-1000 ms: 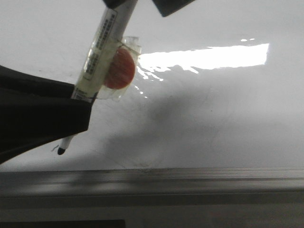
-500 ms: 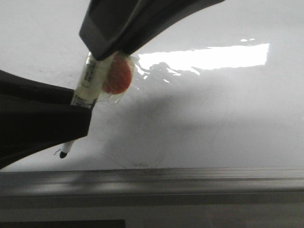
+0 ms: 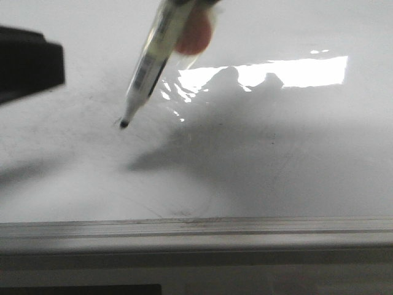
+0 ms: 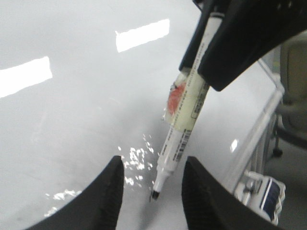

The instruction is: Write number 9 on whiteboard

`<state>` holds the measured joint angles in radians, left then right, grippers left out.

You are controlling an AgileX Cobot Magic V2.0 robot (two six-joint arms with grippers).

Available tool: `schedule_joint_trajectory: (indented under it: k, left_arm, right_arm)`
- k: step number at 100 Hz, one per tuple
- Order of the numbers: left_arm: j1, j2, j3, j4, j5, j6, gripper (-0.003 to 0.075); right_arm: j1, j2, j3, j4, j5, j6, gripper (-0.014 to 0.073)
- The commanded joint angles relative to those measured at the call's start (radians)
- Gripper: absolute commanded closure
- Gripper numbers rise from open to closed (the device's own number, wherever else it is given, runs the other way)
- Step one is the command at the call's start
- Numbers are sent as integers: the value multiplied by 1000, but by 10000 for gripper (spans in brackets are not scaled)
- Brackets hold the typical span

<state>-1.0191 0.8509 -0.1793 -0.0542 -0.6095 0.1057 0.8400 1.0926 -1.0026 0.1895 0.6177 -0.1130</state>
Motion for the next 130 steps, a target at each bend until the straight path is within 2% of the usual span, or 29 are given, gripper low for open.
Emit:
schedule_joint_trajectory:
  k: [1, 17, 33, 49, 66, 81, 102, 130]
  left_arm:
    - [-5, -99, -20, -62, -44, 21, 447]
    - [-5, -192, -20, -198, 28, 99, 447]
    - [-5, -194, -20, -200, 35, 109, 447]
    - [-5, -194, -20, -200, 35, 109, 447]
    - [-5, -194, -20, -200, 35, 109, 447]
    - [-5, -194, -20, -200, 35, 110, 447]
    - [-5, -194, -20, -200, 39, 110, 447]
    - [-5, -171, -20, -183, 72, 112, 447]
  right_arm:
    - [-67, -40, -72, -9, -27, 5, 653]
    - [-157, -25, -143, -37, 15, 5, 637]
    - [-207, 24, -160, -37, -16, 18, 637]
    - [-196, 113, -163, -8, -84, 18, 637]
    - [-176, 113, -163, -42, 94, 21, 637]
    - [-185, 58, -183, -141, 50, 80, 637]
    - [-203, 76, -214, -145, 59, 80, 637]
    - [-184, 48, -67, -34, 127, 80, 637]
